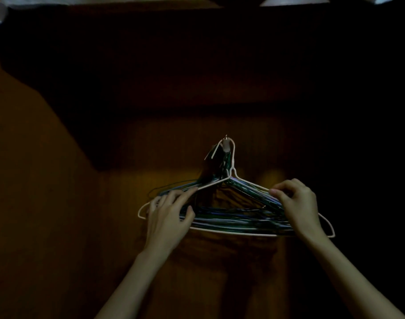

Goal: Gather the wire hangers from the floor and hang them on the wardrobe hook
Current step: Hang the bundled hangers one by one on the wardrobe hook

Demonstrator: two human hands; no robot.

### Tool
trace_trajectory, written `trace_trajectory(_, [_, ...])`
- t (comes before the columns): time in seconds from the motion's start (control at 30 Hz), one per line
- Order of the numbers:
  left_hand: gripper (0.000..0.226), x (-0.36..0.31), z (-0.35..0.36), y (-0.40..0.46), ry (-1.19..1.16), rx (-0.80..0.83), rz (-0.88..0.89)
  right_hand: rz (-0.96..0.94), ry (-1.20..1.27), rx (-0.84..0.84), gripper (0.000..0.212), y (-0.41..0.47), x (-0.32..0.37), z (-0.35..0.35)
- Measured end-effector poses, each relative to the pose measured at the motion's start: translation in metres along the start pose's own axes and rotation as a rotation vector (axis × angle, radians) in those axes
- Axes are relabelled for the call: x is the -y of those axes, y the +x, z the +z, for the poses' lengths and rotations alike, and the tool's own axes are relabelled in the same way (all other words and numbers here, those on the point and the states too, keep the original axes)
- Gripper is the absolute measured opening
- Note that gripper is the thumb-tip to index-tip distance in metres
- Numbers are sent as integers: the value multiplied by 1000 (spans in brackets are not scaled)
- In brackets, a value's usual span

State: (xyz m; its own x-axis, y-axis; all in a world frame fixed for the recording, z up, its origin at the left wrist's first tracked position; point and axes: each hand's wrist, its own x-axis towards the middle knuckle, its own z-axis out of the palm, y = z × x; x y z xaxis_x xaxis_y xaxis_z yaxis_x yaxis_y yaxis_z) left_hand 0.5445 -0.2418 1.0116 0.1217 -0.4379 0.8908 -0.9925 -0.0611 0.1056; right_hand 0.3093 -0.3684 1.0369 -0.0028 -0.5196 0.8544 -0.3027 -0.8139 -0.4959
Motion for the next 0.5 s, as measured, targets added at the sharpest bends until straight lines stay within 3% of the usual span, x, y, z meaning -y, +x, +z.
trace_trajectory(0.3, [68,22,14,12,126,123,3,81,32,61,9,16,-12,30])
trace_trajectory(0.5, [61,27,25,12,125,131,11,167,51,104,5,14,-17,32])
